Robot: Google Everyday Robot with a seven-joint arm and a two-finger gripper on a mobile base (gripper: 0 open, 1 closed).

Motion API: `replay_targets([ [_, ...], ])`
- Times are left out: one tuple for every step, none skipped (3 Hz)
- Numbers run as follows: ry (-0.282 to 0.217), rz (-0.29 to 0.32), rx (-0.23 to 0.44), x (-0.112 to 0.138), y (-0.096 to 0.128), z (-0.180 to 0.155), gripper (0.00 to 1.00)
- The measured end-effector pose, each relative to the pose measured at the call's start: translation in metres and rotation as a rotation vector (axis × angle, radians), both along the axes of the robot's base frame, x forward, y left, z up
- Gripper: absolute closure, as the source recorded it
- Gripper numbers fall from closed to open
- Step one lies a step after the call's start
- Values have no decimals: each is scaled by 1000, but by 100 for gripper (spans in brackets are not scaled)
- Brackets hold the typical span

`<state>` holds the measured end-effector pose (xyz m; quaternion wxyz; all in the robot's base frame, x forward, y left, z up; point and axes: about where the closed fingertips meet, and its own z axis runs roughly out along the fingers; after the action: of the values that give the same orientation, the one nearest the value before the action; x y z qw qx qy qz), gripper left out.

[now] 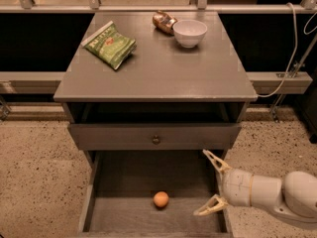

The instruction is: Pick orange from middle drawer and place on counter

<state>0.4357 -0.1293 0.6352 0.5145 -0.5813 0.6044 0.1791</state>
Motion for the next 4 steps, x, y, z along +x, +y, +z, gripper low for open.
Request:
replay_targets([
  [-39,-6,-64,6,-1,-26,0],
  [-19,22,-81,4,5,-22,0],
  [97,65,-104,-3,31,-88,0],
  [142,61,-120,-6,48,-133,0],
])
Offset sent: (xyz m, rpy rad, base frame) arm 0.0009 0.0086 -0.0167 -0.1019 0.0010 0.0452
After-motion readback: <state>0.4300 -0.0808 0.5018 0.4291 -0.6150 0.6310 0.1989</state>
